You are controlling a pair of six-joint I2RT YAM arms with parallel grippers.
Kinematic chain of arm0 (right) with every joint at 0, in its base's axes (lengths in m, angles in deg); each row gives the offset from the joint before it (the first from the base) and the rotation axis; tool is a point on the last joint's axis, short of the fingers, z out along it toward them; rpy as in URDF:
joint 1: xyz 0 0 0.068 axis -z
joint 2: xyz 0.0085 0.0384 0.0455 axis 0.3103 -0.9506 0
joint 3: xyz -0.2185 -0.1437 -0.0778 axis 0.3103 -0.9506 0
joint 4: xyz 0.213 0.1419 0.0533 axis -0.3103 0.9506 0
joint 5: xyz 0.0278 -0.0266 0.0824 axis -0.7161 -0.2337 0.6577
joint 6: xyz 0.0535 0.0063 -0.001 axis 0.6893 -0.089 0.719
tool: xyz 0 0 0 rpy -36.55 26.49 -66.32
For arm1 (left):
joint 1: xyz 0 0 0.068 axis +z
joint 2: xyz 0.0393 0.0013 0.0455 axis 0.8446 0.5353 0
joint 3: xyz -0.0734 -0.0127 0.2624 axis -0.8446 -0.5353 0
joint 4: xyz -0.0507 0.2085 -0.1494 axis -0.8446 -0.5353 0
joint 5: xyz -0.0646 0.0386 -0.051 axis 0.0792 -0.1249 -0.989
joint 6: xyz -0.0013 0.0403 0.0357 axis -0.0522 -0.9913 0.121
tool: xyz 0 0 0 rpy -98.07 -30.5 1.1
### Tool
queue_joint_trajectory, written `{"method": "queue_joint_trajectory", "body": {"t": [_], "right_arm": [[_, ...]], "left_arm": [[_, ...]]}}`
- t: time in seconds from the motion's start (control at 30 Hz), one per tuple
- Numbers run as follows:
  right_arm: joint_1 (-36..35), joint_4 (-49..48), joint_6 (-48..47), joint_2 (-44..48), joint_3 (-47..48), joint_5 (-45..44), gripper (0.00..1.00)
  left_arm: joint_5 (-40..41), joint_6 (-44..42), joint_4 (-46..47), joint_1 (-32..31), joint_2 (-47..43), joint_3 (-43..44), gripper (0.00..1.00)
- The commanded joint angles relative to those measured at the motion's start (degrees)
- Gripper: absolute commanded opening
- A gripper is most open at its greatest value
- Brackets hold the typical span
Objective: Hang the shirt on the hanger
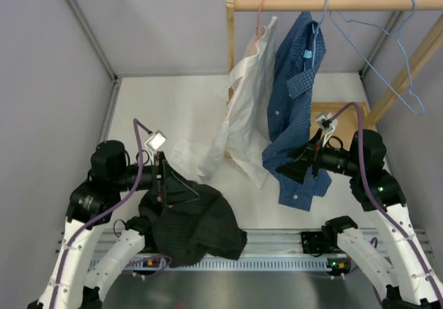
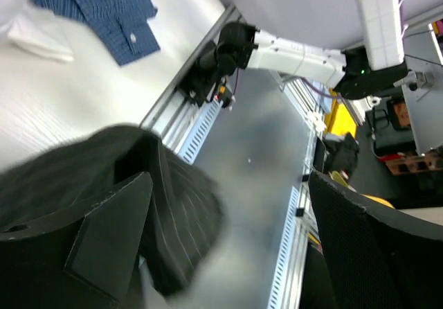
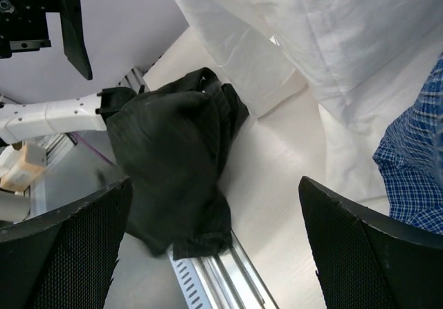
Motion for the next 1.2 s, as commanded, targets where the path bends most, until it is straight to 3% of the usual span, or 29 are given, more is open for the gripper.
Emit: {"method": "queue_joint_trajectory", "body": {"t": [0.0, 0.13, 0.17, 0.23, 0.27, 0.3, 0.47, 0.57, 0.7, 0.9, 1.0, 1.03, 1.07, 1.17], "right_arm": [[-1.3, 0.5, -2.5, -3.5, 1.6, -0.9, 1.00], [-7.1, 2.8, -4.3, -7.8, 1.8, -3.7, 1.00], [-10.2, 3.2, -5.3, -8.8, 1.9, -5.5, 0.99], [-12.5, 3.3, -5.3, -9.3, 1.5, -8.9, 0.99], [-13.3, 2.4, -5.3, -9.6, 1.2, -10.5, 0.99], [-14.3, 1.9, -5.2, -10.1, 1.0, -10.8, 0.99], [-15.9, 0.4, -4.4, -12.9, 1.4, -13.6, 0.99], [-16.1, -0.1, -4.1, -12.7, 1.5, -14.4, 0.99], [-16.5, -0.1, -4.5, -10.7, 1.0, -14.8, 1.00], [-16.6, 1.7, -5.4, -6.5, 0.5, -16.0, 0.99], [-16.5, 3.6, -6.1, -4.0, 1.0, -16.7, 0.99], [-16.6, 4.1, -6.3, -3.6, 1.1, -16.8, 0.99], [-16.4, 5.2, -6.7, -2.7, 1.3, -17.2, 0.99], [-16.5, 5.7, -6.3, -0.8, 1.9, -18.3, 1.00]], "left_arm": [[0.5, -1.2, 3.3, -2.5, 0.4, 1.3, 0.98], [20.9, -6.1, -7.4, -2.8, 7.5, 8.0, 0.98], [36.2, -6.1, -12.7, -2.8, 8.8, 8.7, 0.98], [54.3, -4.3, -17.4, -2.8, 11.5, 8.0, 0.98], [67.0, -1.7, -20.8, -2.8, 14.7, 6.9, 0.98], [68.4, -1.0, -21.4, -2.8, 16.3, 4.5, 0.98], [55.8, 4.0, -18.4, -3.5, 25.0, -1.0, 0.98], [56.3, 9.1, -16.8, -7.1, 26.2, -3.4, 0.98], [59.3, 15.9, -16.0, -15.9, 30.9, -6.6, 0.98], [54.9, 20.9, -8.0, -27.3, 44.3, -12.5, 0.98], [59.2, 23.2, -7.6, -29.6, 45.1, -10.7, 0.48], [59.9, 23.6, -7.6, -29.6, 43.8, -9.6, 0.13], [60.6, 23.5, -7.7, -29.6, 41.1, -8.2, 0.00], [61.6, 20.8, -7.6, -29.6, 36.4, 1.3, 0.00]]}}
